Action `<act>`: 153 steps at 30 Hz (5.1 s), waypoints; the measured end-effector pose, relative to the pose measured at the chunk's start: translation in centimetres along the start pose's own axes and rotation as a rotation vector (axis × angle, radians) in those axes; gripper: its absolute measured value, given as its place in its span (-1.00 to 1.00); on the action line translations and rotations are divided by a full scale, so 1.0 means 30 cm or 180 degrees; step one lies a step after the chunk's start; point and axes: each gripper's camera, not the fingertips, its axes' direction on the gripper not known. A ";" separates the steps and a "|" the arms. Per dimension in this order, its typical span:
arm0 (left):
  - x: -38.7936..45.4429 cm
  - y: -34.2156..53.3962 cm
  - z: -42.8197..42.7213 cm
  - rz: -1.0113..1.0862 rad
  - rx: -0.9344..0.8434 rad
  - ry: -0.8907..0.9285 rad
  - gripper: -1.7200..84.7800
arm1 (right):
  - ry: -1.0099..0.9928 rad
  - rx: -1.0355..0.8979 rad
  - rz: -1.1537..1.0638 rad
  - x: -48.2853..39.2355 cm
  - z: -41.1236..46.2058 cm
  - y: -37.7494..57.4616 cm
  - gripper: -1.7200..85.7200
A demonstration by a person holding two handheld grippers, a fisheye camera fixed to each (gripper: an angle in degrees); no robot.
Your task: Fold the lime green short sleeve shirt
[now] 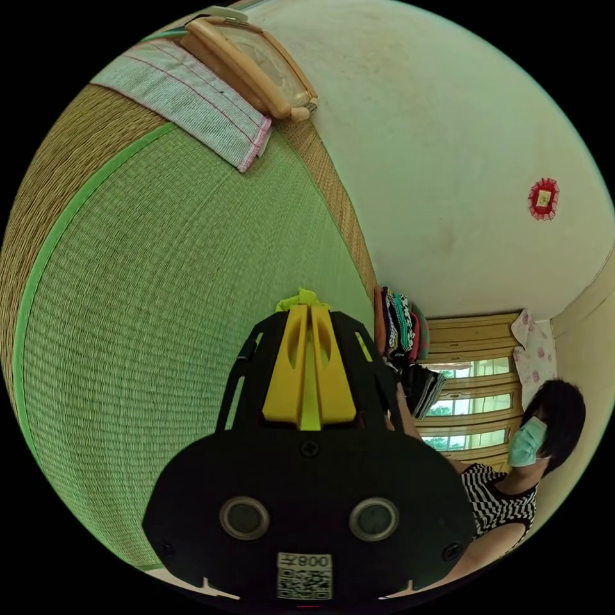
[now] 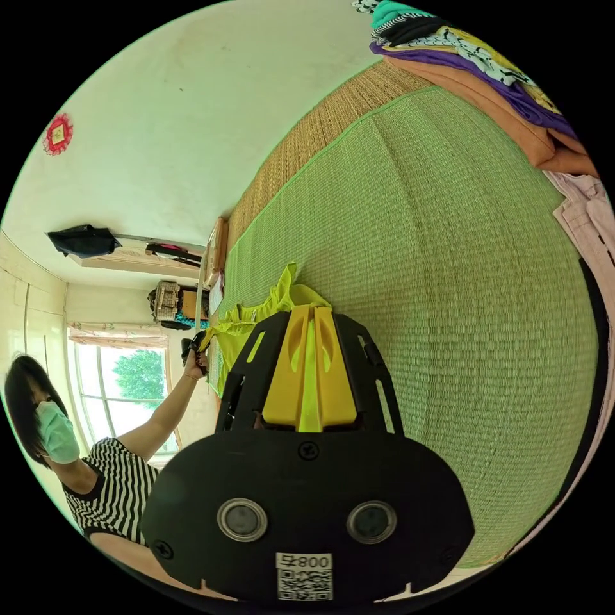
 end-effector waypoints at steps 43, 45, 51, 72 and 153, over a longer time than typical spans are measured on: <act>0.855 -0.168 0.866 0.1563 -0.0882 -0.1418 -0.93 | 0.1986 -0.0462 -0.1546 -1.201 1.073 0.176 -0.95; 0.862 -0.157 0.859 0.1555 -0.0873 -0.1392 -0.94 | 0.1969 -0.0472 -0.1550 -1.223 1.072 0.179 -0.95; 0.901 -0.120 0.807 0.1607 -0.0696 -0.1349 -0.95 | 0.1820 -0.0380 -0.1508 -1.283 1.038 0.175 -0.96; 0.640 0.433 0.149 0.0964 -0.0425 -0.1368 -0.93 | 0.1369 -0.0750 -0.1580 -1.347 0.693 0.760 -0.96; 1.284 1.600 -0.910 0.0463 -0.0339 -0.1303 -0.95 | 0.0622 -0.0234 -0.0077 -0.627 -0.400 1.326 -0.95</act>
